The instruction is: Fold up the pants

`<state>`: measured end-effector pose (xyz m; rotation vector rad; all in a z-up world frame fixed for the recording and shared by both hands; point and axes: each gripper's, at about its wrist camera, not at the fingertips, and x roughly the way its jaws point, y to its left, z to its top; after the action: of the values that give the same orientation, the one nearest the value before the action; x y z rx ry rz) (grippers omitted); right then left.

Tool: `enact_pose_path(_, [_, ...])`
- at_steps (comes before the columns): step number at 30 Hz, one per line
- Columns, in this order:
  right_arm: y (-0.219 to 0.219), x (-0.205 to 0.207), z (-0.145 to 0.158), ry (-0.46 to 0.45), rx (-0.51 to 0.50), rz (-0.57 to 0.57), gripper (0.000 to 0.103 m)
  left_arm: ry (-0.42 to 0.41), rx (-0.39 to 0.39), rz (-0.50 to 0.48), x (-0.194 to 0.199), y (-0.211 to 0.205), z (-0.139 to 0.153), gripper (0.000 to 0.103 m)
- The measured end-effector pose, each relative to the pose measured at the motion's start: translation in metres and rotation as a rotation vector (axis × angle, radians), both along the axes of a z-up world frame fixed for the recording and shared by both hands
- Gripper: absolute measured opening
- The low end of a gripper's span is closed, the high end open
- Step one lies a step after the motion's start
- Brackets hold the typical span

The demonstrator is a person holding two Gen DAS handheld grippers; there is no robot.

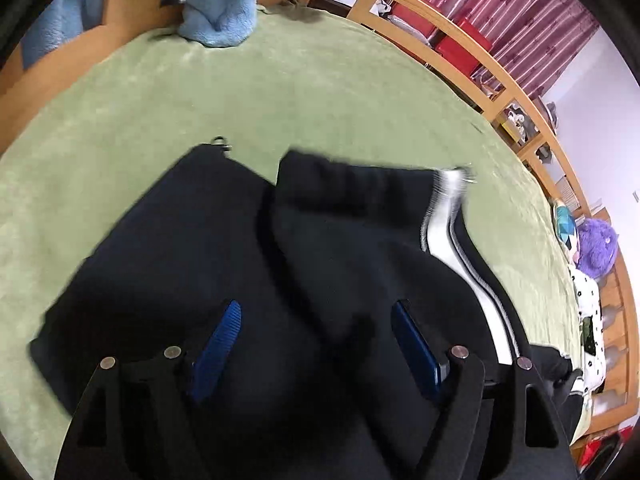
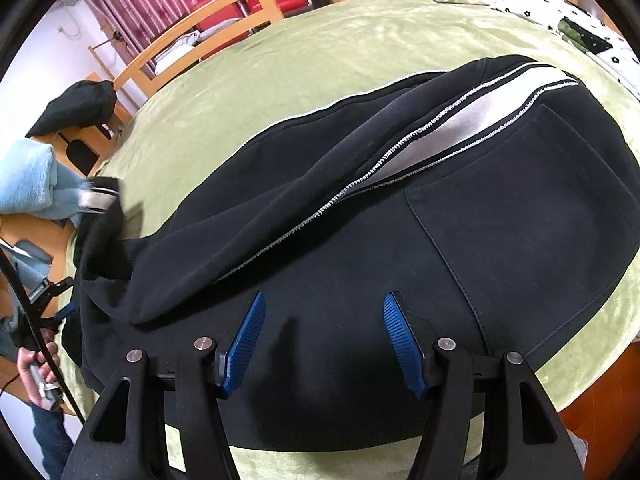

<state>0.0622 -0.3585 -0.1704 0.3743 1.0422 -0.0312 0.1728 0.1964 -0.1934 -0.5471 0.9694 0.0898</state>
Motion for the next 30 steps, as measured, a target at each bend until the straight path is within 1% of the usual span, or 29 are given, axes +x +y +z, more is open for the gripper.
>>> enact_pose_path(2, [0.000,-0.001,0.000,0.006,-0.012,-0.003,0.061,0.005,0.026,0.005,0.016,-0.004,-0.005,0.076])
enact_pose_path(4, [-0.002,-0.003,0.000,0.014,-0.020,-0.010,0.061,0.013,0.059,0.038,0.032,-0.005,-0.010,0.076])
enact_pose_path(5, [-0.003,-0.005,-0.001,0.022,-0.018,-0.018,0.061,0.021,0.065,0.075,0.039,-0.002,-0.011,0.075])
enact_pose_path(6, [-0.004,-0.007,-0.001,0.027,-0.014,-0.022,0.061,0.029,0.048,0.109,0.045,0.003,-0.016,0.073])
enact_pose_path(7, [-0.005,-0.010,-0.001,0.030,-0.014,-0.024,0.061,0.033,0.018,0.135,0.050,0.009,-0.020,0.067])
enact_pose_path(8, [-0.005,-0.012,0.000,0.030,-0.020,-0.028,0.061,0.032,-0.007,0.148,0.050,0.013,-0.022,0.033])
enact_pose_path(9, [-0.006,-0.013,0.001,0.031,-0.028,-0.033,0.061,0.031,-0.051,0.142,0.051,0.017,-0.023,0.004])
enact_pose_path(10, [-0.007,-0.014,0.001,0.031,-0.033,-0.040,0.061,0.026,-0.090,0.130,0.050,0.021,-0.020,0.004])
enact_pose_path(11, [-0.008,-0.015,0.001,0.030,-0.031,-0.046,0.061,0.008,-0.093,0.134,0.045,0.024,-0.015,0.004])
enact_pose_path(13, [-0.012,-0.015,0.001,0.024,-0.018,-0.057,0.061,-0.062,-0.063,0.166,0.023,0.032,0.009,0.004])
enact_pose_path(15, [-0.013,-0.015,0.003,0.012,-0.018,-0.061,0.061,-0.129,-0.026,0.217,-0.010,0.048,0.037,0.004])
enact_pose_path(17, [-0.013,-0.014,0.005,0.002,-0.022,-0.058,0.061,-0.165,-0.023,0.272,-0.042,0.069,0.053,0.004])
enact_pose_path(18, [-0.014,-0.014,0.005,-0.002,-0.021,-0.058,0.061,-0.173,-0.029,0.291,-0.061,0.080,0.057,0.004])
enact_pose_path(19, [-0.014,-0.014,0.006,-0.004,-0.018,-0.059,0.061,-0.164,-0.027,0.297,-0.070,0.086,0.056,0.004])
enact_pose_path(21, [-0.015,-0.015,0.006,-0.009,-0.003,-0.059,0.061,-0.090,-0.023,0.279,-0.085,0.091,0.039,0.005])
enact_pose_path(23, [-0.016,-0.015,0.005,-0.006,0.009,-0.052,0.061,-0.004,-0.014,0.246,-0.085,0.091,0.017,0.012])
enact_pose_path(24, [-0.015,-0.014,0.005,-0.004,0.008,-0.051,0.061,0.059,-0.008,0.245,-0.088,0.090,0.007,0.022])
enact_pose_path(25, [-0.014,-0.014,0.006,-0.001,0.005,-0.048,0.061,0.085,-0.022,0.243,-0.093,0.090,0.000,0.026])
enact_pose_path(26, [-0.014,-0.014,0.007,-0.001,0.002,-0.046,0.061,0.072,-0.042,0.242,-0.098,0.090,-0.004,0.030])
enact_pose_path(27, [-0.013,-0.015,0.009,-0.005,-0.001,-0.044,0.061,0.050,-0.059,0.244,-0.104,0.089,-0.007,0.040])
enact_pose_path(28, [-0.013,-0.018,0.011,-0.013,-0.007,-0.042,0.061,0.041,-0.064,0.246,-0.107,0.088,-0.008,0.047])
enact_pose_path(29, [-0.012,-0.019,0.011,-0.014,-0.014,-0.043,0.061,0.040,-0.064,0.249,-0.110,0.088,-0.012,0.058])
enact_pose_path(30, [-0.014,-0.020,0.011,-0.009,-0.019,-0.044,0.061,0.041,-0.063,0.251,-0.110,0.088,-0.015,0.060])
